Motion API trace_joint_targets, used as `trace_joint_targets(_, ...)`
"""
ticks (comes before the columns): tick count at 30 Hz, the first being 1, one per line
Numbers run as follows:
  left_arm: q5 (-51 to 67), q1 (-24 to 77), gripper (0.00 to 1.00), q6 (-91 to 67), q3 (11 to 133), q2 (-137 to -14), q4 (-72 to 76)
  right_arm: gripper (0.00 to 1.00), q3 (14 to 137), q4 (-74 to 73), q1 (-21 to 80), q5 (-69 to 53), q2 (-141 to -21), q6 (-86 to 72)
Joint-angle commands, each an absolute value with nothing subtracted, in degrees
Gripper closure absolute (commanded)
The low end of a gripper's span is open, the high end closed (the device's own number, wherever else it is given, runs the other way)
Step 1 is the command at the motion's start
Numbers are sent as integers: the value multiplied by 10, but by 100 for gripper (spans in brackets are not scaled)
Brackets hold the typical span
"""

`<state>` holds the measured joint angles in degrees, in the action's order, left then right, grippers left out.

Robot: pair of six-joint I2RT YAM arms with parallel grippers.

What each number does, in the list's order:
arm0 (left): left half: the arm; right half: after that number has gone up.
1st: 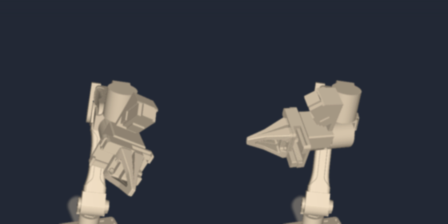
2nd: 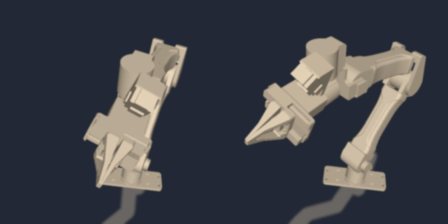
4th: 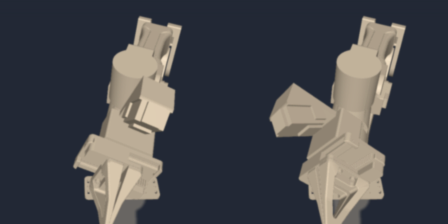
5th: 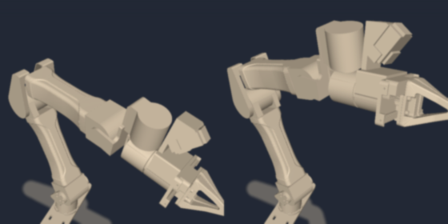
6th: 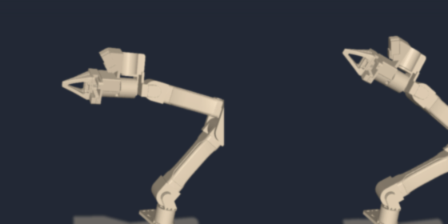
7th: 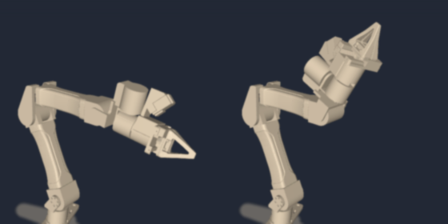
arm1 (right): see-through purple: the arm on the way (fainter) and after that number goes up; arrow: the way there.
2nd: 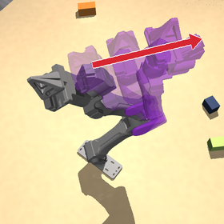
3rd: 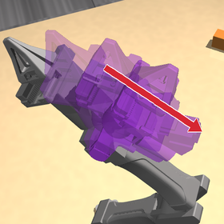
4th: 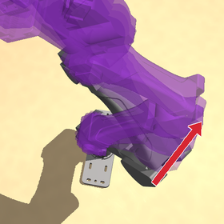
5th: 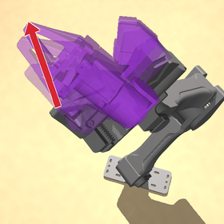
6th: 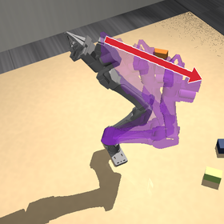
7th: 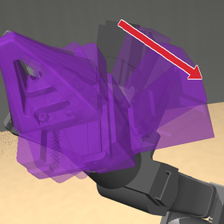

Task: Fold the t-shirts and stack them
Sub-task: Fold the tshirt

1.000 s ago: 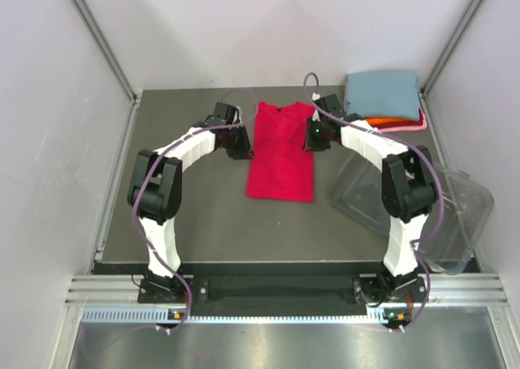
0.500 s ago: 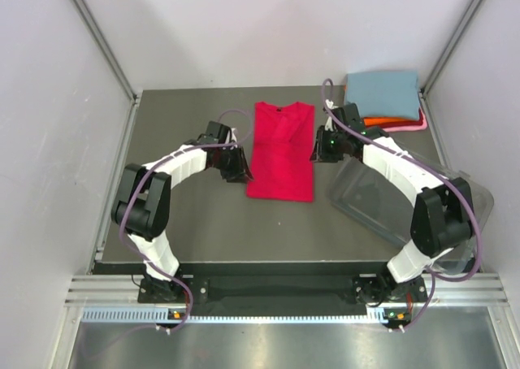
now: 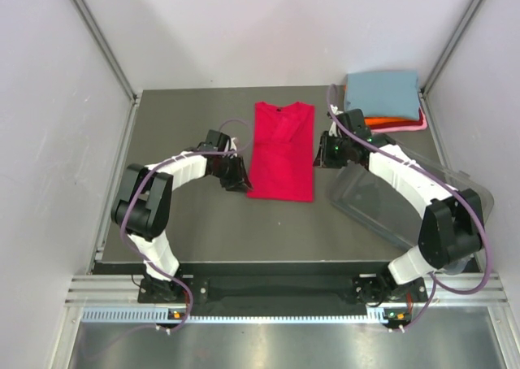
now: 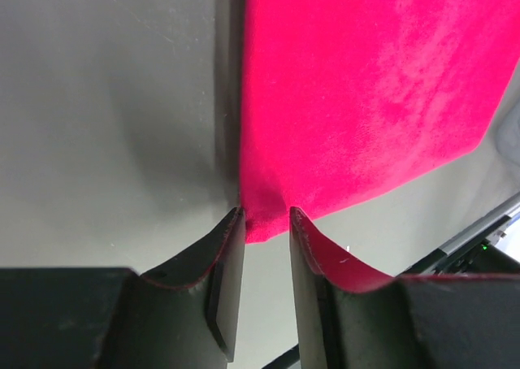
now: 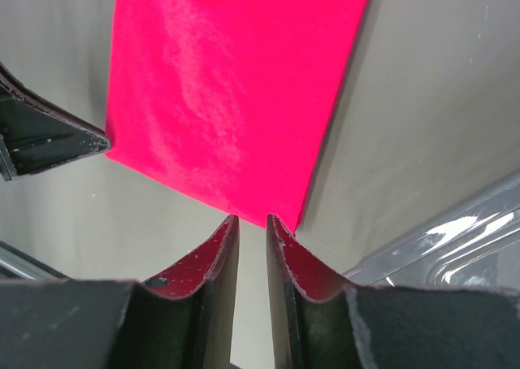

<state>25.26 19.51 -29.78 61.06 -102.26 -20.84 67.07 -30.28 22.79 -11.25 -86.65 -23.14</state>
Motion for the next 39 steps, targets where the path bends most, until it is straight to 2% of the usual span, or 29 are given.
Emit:
trace_joint_targets(1, 279, 194, 69, -286, 597, -1000, -177, 79, 674, -299, 237, -113, -844, -229)
trace_joint_targets(3, 292, 194, 76, -290, 592, -996, -164, 79, 678, -301, 238, -113, -845, -228)
trace_joint_targets(4, 307, 194, 86, -296, 585, -993, -156, 79, 678, -301, 237, -110, -845, -226)
trace_joint_targets(7, 318, 194, 100, -308, 563, -983, -138, 79, 676, -301, 238, -108, -847, -227)
trace_joint_targets(17, 300, 195, 100, -326, 527, -963, -123, 79, 650, -287, 238, -103, -859, -228)
trace_joint_targets(18, 302, 195, 96, -326, 526, -969, -123, 79, 648, -286, 238, -103, -859, -229)
trace_joint_targets(26, 279, 196, 90, -329, 504, -949, -135, 79, 639, -295, 243, -93, -841, -243)
trace_joint_targets(27, 278, 196, 86, -328, 502, -944, -140, 79, 640, -297, 243, -93, -839, -244)
trace_joint_targets(28, 278, 196, 76, -328, 501, -943, -141, 79, 641, -297, 247, -92, -838, -247)
trace_joint_targets(29, 277, 196, 71, -328, 501, -940, -143, 79, 641, -299, 248, -91, -832, -247)
trace_joint_targets(32, 256, 196, 61, -326, 504, -921, -163, 78, 641, -304, 250, -91, -821, -250)
trace_joint_targets(36, 248, 196, 58, -323, 512, -892, -183, 76, 637, -308, 258, -89, -806, -256)
trace_joint_targets(39, 265, 195, 56, -337, 498, -883, -173, 71, 626, -304, 277, -81, -798, -276)
